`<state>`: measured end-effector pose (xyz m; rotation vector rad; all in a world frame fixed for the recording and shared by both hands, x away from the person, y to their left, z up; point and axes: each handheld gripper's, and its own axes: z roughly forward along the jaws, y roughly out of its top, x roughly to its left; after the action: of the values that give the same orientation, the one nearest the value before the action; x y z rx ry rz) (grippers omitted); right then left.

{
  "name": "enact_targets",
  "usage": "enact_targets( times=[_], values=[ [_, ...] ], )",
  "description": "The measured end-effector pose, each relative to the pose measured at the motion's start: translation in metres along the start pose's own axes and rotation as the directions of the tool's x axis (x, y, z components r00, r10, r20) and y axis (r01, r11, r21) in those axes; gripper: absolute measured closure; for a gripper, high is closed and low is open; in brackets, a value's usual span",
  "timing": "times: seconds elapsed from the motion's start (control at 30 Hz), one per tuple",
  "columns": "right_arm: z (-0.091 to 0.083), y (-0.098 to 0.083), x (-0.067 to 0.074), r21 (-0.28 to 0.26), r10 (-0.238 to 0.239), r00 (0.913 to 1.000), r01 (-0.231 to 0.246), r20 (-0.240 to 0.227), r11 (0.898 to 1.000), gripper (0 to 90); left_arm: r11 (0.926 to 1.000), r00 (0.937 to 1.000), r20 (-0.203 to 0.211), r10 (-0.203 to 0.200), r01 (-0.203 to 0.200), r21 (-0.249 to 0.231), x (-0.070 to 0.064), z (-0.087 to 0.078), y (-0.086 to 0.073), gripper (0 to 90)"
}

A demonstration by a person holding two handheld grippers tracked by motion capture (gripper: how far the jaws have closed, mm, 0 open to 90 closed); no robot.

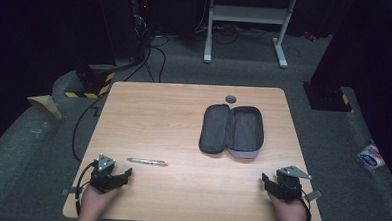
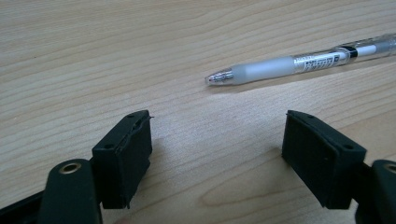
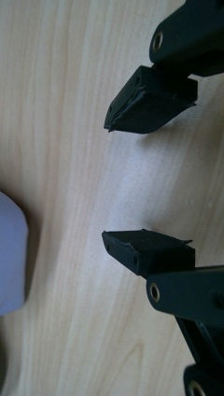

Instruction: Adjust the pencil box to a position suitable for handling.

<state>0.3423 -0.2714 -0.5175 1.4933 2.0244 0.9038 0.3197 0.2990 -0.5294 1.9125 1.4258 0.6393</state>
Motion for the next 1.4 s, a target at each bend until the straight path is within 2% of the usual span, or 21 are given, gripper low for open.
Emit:
enact_targets(
  times=[0.1,0.37,0.57,0.63,0.83,1.13,1.23,1.3,1.33,1.4],
  values=[
    [0.000,0.004,0.000,-0.017,0.004,1.0000,-0.004,-0.001,1.000,40.9,1.0000,1.0000,-0.001,0.000,0.000,0.002,0.000,0.000,0.000,24.6],
    [-0.005,0.012,0.006,-0.070,-0.022,0.9997,0.021,-0.011,0.997,40.0,1.0000,1.0000,0.000,0.001,-0.001,0.001,0.000,0.000,0.000,24.6],
    [-0.003,0.017,0.014,-0.079,-0.033,0.9988,0.030,-0.035,0.996,37.6,1.0000,1.0000,-0.006,0.002,-0.002,0.004,0.001,0.001,0.001,23.9],
    [-0.006,0.021,0.019,-0.105,-0.053,0.9979,0.049,-0.037,0.993,37.6,1.0000,1.0000,-0.003,0.000,0.000,0.006,0.000,0.001,0.001,23.6],
    [-0.004,0.030,0.025,-0.132,-0.054,0.9978,0.049,-0.039,0.990,38.1,1.0000,1.0000,-0.003,0.002,-0.002,0.006,0.000,0.001,0.001,23.5],
    [0.008,0.054,0.033,-0.132,-0.057,0.9979,0.053,-0.031,0.990,38.7,1.0000,1.0000,-0.001,0.001,-0.001,0.005,-0.001,-0.001,-0.001,23.7],
    [0.011,0.070,0.037,-0.136,-0.066,0.9975,0.062,-0.024,0.989,39.8,0.9999,0.9999,0.004,0.011,-0.011,0.005,0.000,-0.001,0.000,23.4],
    [0.012,0.075,0.038,-0.138,-0.073,0.9971,0.070,-0.020,0.988,40.2,0.9999,0.9999,0.006,0.011,-0.012,0.007,0.000,0.000,0.000,23.4],
    [0.017,0.084,0.039,-0.136,-0.069,0.9975,0.067,-0.011,0.988,41.1,0.9999,0.9999,0.007,0.013,-0.013,0.007,0.000,0.000,0.000,23.4],
    [0.021,0.091,0.038,-0.136,-0.071,0.9975,0.070,-0.002,0.988,42.3,0.9999,0.9999,0.007,0.014,-0.014,0.007,0.000,0.000,0.000,23.4]
  ],
)
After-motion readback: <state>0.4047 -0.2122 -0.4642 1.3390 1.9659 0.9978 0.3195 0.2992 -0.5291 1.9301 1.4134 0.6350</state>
